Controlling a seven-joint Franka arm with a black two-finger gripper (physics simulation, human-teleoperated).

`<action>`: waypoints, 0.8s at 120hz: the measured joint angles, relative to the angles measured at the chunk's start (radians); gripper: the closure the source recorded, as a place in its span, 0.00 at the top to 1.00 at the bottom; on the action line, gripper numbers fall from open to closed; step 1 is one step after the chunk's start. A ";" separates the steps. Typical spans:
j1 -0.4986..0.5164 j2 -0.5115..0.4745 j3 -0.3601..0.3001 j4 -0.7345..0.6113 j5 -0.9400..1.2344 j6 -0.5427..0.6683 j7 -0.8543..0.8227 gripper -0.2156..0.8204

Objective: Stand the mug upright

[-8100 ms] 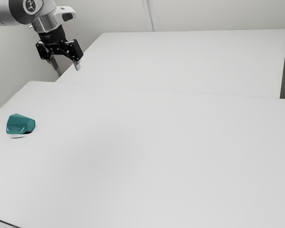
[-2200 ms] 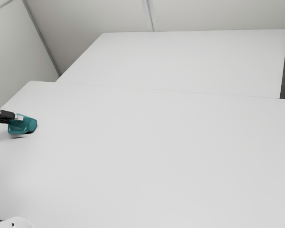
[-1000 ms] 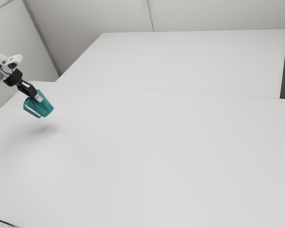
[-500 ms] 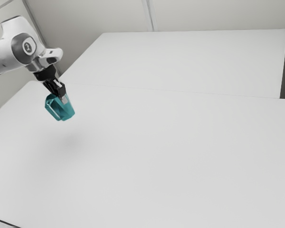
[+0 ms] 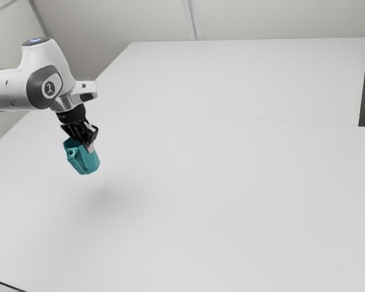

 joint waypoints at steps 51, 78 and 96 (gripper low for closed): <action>-0.018 -0.036 -0.064 -0.173 0.080 0.112 -0.280 0.03; -0.029 -0.021 -0.093 -0.221 0.085 0.206 -0.390 0.03; -0.040 -0.003 -0.105 -0.241 0.086 0.250 -0.455 0.03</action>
